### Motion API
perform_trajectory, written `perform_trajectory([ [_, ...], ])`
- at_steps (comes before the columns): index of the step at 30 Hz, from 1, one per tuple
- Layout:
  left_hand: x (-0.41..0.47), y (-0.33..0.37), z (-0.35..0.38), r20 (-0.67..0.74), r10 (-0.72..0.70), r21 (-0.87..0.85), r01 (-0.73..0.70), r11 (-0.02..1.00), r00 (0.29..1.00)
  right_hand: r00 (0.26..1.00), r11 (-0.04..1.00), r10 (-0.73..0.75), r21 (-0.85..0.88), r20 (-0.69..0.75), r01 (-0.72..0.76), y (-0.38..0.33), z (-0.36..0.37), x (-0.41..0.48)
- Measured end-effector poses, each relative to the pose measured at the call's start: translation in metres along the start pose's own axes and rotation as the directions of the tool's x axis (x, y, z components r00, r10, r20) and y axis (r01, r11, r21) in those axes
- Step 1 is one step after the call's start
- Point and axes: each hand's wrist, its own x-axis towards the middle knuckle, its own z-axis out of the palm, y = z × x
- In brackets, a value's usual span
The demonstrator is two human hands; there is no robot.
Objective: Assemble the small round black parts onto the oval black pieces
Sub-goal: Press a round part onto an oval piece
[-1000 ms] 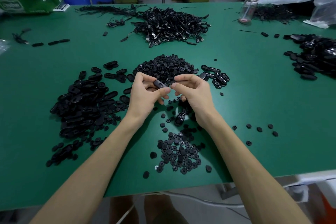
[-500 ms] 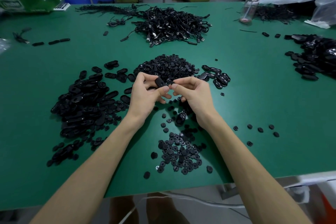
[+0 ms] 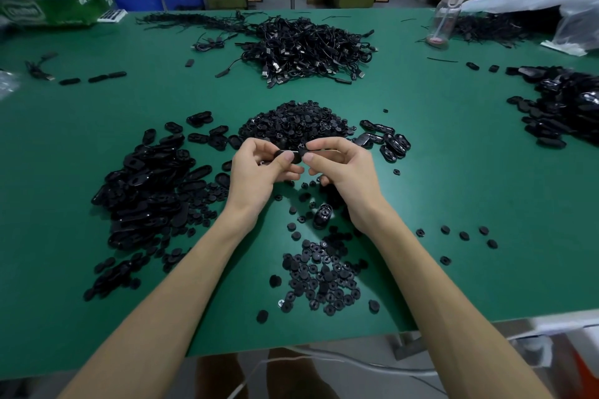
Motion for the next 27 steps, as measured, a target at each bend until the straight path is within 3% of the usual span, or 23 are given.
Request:
perform_trajectory([
  [12, -0.0027, 0.0043, 0.0014, 0.099, -0.004, -0.059, 0.01, 0.998, 0.995, 0.993, 0.982, -0.067, -0.181, -0.101, 0.048, 0.0035, 0.0005, 0.0002],
  [16, -0.0035, 0.0054, 0.002, 0.11, -0.007, -0.067, 0.015, 0.998, 0.994, 0.985, 0.944, -0.133, -0.317, -0.107, 0.093, 0.006, 0.0017, 0.0007],
  [27, -0.004, 0.0045, 0.0033, 0.121, 0.009, -0.033, -0.005, 0.999, 0.993, 0.977, 0.893, -0.183, -0.435, -0.112, 0.118, 0.0047, 0.0043, -0.0006],
])
